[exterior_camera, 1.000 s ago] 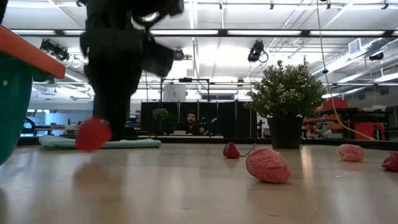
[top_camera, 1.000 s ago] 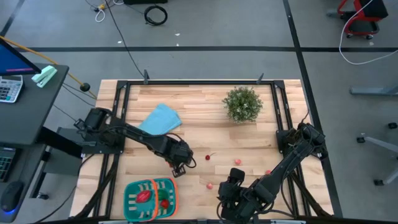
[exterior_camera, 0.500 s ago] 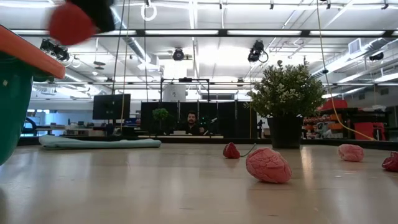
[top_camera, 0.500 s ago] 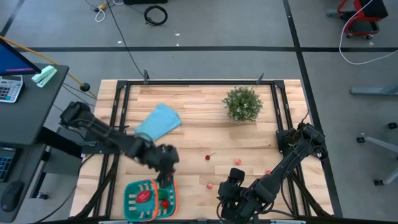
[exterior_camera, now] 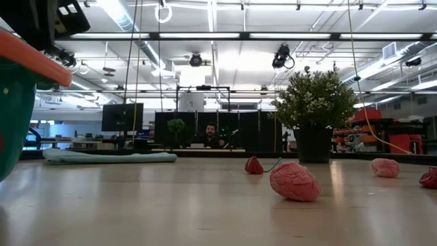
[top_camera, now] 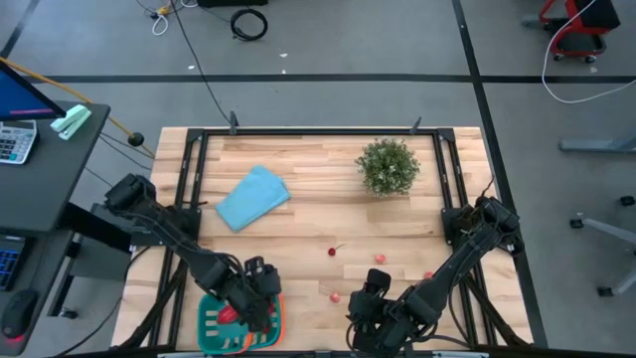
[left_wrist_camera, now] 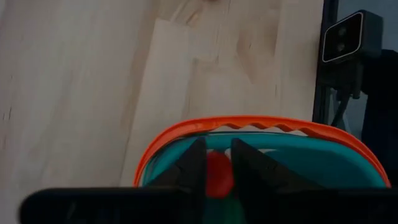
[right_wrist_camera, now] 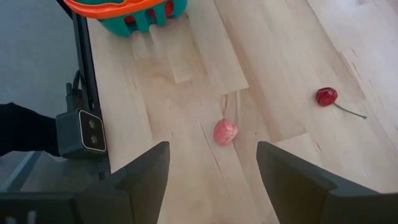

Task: Pick and placing Produce into tupperware
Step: Put the red strawberry into the blue basket, then put the red cherry into the blue basket

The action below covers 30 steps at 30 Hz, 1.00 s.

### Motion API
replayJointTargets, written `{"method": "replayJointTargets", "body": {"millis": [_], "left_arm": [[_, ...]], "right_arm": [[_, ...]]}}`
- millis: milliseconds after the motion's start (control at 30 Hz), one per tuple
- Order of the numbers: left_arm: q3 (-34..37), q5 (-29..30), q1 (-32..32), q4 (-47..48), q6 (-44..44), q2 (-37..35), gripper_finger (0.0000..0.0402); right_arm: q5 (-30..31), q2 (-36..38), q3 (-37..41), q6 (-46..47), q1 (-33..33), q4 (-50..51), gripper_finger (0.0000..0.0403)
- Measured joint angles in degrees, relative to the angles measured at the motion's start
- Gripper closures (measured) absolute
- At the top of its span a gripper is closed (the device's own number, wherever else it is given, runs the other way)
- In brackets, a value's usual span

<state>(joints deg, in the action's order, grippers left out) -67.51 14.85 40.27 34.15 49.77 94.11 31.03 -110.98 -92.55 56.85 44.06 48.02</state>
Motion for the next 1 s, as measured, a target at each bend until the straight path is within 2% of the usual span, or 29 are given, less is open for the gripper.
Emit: {"method": "replayJointTargets", "body": {"millis": [167, 300, 500, 667, 733, 1000], "left_arm": [[0.0, -0.05, -0.25, -2.28, 0.08, -0.03, 0.0263], [-0.02, -0.06, -1.78, -6.63, -0.24, -0.99, 0.0241], [-0.02, -0.02, -5.43, -6.62, -4.63, -4.52, 0.0245], [-0.04, -0.03, -7.76, -7.18, -10.48, -5.86, 0.0261], [-0.04, -0.07, -8.22, -6.81, -12.96, -5.86, 0.0265], [-0.04, -1.77, -7.92, -6.51, -13.59, -5.95, 0.0264]], "right_arm": [[0.37, 0.0, 0.0, 0.16, -0.01, -0.31, 0.0152], [1.53, 0.0, 0.0, -0.16, -0.52, -0.84, 0.0153], [0.53, -0.44, -0.03, -0.02, -2.9, -1.89, 0.0158], [6.12, -2.09, 0.09, -17.39, -6.18, -0.87, 0.0162], [6.48, -2.84, 0.09, -20.73, -8.49, -1.6, 0.0163], [0.36, -3.03, 8.04, -12.42, -18.6, -7.6, 0.0165]]}}
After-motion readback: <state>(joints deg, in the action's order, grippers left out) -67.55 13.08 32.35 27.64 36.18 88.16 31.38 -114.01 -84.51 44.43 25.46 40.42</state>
